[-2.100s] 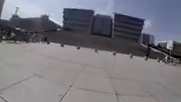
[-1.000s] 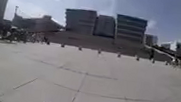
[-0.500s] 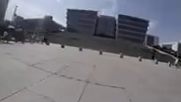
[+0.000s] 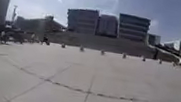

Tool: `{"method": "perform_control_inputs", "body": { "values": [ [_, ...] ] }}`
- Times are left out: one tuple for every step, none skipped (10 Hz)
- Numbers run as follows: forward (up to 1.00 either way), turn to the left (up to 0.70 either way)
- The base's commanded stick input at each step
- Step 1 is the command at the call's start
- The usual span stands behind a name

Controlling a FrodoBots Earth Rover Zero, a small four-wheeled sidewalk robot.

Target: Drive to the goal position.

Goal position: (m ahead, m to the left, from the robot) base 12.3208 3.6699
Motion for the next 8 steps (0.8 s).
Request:
{"method": "perform_control_inputs", "body": {
  "values": [
    [0.85, -0.21],
    [0.85, 0.03],
    [0.85, 0.01],
    [0.85, 0.0],
    [0.85, 0.0],
    [0.85, 0.0],
    [0.85, 0.0],
    [0.85, 0.0]
  ]
}}
